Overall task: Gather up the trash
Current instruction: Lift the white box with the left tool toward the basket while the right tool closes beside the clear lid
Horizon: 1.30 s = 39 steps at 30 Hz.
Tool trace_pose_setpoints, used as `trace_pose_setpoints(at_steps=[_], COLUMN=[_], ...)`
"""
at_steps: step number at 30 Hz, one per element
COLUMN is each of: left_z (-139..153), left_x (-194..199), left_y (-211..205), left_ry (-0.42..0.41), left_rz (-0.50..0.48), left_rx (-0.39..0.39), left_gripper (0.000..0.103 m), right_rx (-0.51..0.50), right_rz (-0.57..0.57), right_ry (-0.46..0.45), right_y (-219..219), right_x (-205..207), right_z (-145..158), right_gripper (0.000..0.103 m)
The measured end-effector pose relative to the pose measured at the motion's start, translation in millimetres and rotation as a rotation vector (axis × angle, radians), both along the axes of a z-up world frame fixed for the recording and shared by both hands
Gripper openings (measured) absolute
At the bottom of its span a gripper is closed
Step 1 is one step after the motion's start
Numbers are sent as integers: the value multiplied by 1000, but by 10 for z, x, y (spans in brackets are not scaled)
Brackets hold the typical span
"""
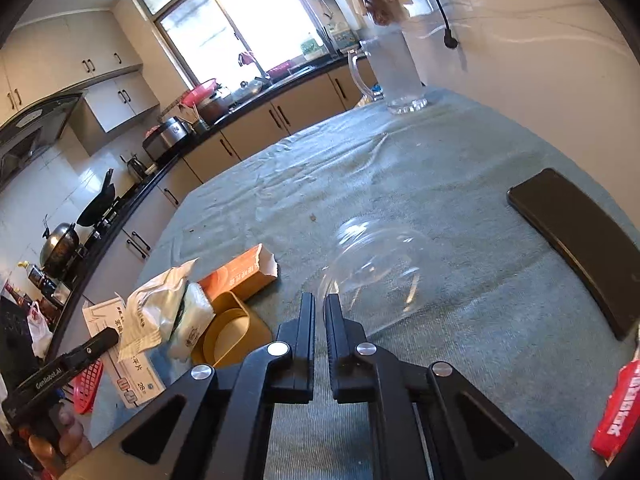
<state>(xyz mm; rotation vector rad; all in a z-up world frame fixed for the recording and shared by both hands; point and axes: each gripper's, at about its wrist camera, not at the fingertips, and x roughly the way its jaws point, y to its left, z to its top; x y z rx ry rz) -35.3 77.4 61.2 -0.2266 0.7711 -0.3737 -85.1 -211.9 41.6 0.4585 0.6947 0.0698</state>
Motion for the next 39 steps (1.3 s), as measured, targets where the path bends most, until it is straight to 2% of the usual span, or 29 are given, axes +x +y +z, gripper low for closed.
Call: trace_pose_setpoints(at_steps=[16, 21, 29, 39], left_z=[168, 144, -48, 134], left_x=[-299, -306, -291, -422], left_y=[50, 18, -97, -9], left_ry=[-53, -43, 0, -71], left_rz=[2, -13, -38, -7], left_rx=[13, 25, 48, 59], left_gripper=[13, 13, 13, 13], right_rx=[22, 23, 26, 36], right_rz=[83, 103, 120, 183], right_ry=[-123, -149, -154, -199], right_y=[210, 284, 320, 441], right_x=[-366, -418, -447, -506], right_z=[341, 421, 446, 569], right_gripper=[6, 6, 6, 6])
